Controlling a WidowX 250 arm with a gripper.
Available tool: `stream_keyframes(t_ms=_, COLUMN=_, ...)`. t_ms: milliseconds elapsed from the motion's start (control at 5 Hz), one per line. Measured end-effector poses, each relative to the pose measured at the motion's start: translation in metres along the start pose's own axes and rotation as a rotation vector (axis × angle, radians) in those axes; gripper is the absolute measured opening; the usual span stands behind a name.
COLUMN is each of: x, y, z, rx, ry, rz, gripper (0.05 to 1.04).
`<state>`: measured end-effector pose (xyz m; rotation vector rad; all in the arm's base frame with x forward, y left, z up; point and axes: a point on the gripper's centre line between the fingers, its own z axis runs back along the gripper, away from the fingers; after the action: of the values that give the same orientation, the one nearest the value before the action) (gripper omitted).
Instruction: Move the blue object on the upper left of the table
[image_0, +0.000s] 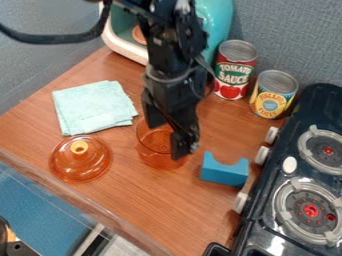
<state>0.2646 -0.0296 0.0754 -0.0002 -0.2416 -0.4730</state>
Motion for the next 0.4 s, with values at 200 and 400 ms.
stream_keyframes(t_ms=200, x=0.025, y=-0.004, z=-0.019, rx=-0.03, ry=0.01, rz=-0.205, gripper=0.999)
stream_keyframes(t_ms=400, x=0.045, y=-0.013, z=-0.047, rx=-0.072, ry=0.07, rz=-0.407, gripper=1.0)
